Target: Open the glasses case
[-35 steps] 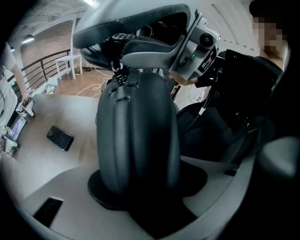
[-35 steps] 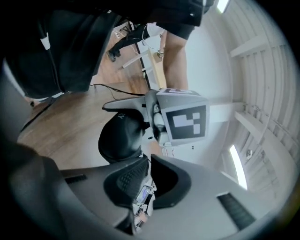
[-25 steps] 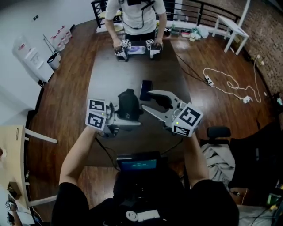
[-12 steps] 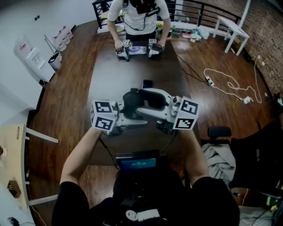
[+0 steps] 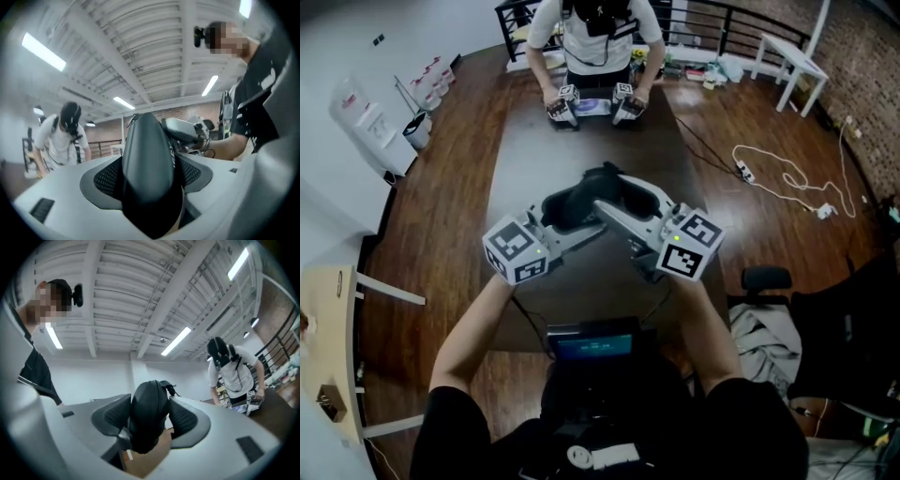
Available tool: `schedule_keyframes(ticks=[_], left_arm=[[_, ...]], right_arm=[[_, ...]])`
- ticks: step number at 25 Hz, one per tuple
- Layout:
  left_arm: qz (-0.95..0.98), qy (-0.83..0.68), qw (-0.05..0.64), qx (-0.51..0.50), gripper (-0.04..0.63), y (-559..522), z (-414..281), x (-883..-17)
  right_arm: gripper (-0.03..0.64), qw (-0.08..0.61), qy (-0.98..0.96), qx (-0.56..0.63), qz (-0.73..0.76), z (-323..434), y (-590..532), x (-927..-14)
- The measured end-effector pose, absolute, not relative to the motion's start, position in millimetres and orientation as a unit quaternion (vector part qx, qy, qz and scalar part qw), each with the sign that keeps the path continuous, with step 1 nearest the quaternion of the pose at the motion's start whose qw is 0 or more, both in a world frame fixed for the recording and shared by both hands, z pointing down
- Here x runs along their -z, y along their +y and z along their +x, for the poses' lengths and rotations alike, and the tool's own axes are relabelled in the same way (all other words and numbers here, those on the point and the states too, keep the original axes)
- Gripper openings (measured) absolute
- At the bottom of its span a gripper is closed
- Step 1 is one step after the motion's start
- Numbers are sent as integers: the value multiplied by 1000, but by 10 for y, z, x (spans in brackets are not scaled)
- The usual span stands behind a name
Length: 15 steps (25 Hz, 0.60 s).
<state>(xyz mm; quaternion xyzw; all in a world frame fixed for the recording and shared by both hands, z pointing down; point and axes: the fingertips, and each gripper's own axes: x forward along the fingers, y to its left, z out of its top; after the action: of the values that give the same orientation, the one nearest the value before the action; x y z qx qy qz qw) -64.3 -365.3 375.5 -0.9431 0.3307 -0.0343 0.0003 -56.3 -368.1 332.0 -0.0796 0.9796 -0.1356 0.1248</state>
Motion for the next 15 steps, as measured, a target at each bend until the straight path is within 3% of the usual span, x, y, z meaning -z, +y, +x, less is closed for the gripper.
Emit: schedule_keyframes(ticks=[3,7,15], left_arm=[[-905,395,107,114,342,-3748,-689,-3736],[-857,426,206,204,345,-3822,-676,-3830],[-867,427,161,202,334,-3940,-587,-3918]], right_arm=[[262,138,966,126,-176,-477,-3847,-3227],[261,100,946,106,-291,-353,-4055,-3272],[255,125,938,156,-282,-337,-3989,-3184]])
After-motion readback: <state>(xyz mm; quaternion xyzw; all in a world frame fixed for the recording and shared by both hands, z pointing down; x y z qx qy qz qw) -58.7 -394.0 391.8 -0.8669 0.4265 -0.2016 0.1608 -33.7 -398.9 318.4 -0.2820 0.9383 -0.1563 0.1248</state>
